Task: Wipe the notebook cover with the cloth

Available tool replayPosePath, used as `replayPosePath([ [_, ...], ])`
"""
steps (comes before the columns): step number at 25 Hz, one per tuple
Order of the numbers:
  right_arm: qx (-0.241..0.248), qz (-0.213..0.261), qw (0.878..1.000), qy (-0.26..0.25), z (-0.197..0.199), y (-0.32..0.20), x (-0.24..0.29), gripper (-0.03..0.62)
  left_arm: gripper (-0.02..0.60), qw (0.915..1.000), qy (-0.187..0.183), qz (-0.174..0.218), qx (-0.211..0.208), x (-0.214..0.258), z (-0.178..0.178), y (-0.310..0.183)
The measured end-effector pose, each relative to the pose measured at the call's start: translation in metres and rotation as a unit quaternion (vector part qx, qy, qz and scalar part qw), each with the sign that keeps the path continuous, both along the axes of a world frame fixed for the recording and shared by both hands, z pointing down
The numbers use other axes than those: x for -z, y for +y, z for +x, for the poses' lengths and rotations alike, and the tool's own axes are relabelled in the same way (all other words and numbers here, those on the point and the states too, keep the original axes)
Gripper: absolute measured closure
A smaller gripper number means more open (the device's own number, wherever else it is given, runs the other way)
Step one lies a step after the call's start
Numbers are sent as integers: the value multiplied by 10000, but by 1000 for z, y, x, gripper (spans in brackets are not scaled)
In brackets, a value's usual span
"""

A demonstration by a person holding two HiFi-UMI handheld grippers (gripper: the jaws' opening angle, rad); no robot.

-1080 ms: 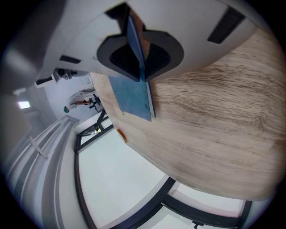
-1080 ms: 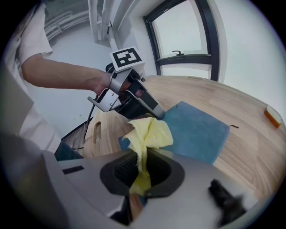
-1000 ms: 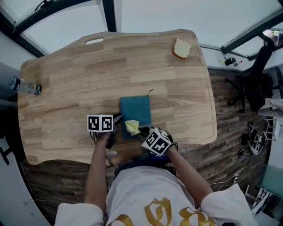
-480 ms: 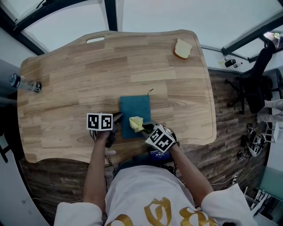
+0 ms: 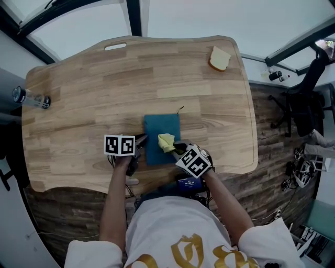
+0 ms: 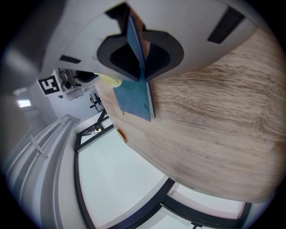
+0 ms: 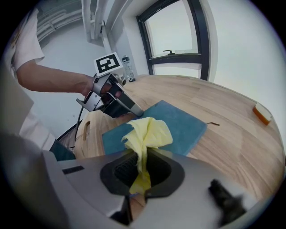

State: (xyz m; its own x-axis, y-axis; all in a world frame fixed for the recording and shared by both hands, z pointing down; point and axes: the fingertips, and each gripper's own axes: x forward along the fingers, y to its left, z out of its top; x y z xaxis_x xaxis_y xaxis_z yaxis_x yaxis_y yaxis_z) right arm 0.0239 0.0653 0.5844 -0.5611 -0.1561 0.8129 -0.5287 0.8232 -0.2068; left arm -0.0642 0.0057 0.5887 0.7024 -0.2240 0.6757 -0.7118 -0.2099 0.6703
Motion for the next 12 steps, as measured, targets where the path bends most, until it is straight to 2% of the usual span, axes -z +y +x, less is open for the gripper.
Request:
replayPosePath([
  [12,-346,262,9990,75,7,-41,-1,554,536,10000,23,-18,-10,0,-1,0],
])
